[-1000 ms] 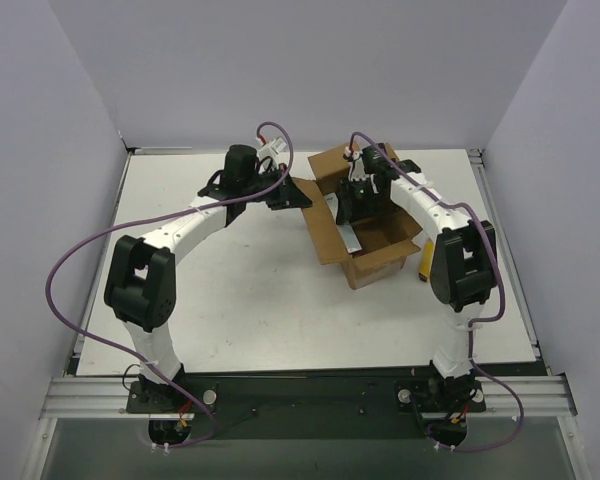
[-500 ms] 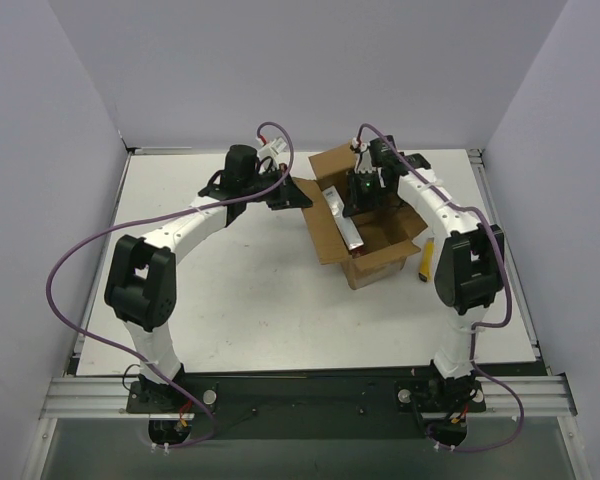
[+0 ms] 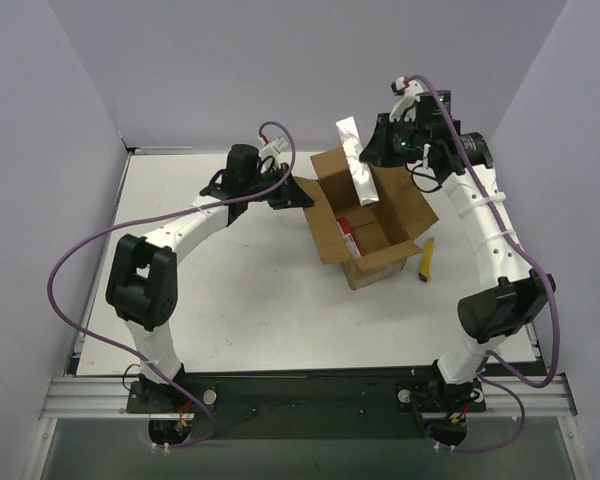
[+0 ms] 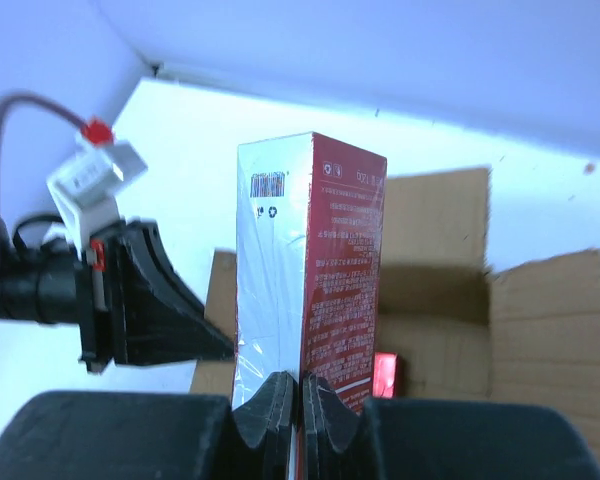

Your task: Unpack the express box

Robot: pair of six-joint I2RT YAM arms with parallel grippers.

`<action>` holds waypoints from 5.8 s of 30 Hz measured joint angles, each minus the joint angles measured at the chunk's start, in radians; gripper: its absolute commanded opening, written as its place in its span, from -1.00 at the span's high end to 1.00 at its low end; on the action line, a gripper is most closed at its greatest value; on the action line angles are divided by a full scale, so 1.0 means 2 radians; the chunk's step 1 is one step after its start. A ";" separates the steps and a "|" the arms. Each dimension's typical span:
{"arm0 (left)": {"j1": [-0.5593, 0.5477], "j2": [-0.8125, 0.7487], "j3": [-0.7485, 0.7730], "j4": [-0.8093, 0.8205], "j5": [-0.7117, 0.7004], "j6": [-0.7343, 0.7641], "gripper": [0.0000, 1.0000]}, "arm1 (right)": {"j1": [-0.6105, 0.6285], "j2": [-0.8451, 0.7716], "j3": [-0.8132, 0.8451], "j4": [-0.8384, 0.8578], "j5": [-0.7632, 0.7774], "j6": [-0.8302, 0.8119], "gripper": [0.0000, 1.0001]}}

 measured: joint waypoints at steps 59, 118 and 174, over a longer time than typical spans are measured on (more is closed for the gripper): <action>-0.008 -0.008 -0.007 -0.003 -0.001 0.011 1.00 | -0.189 0.111 -0.149 0.086 0.314 -0.288 0.03; -0.011 -0.074 -0.101 0.029 0.036 0.060 1.00 | 0.065 0.093 -0.261 0.069 0.075 -0.022 1.00; 0.001 -0.068 -0.081 0.001 0.047 0.061 1.00 | 0.064 0.035 -0.298 0.054 -0.003 -0.072 1.00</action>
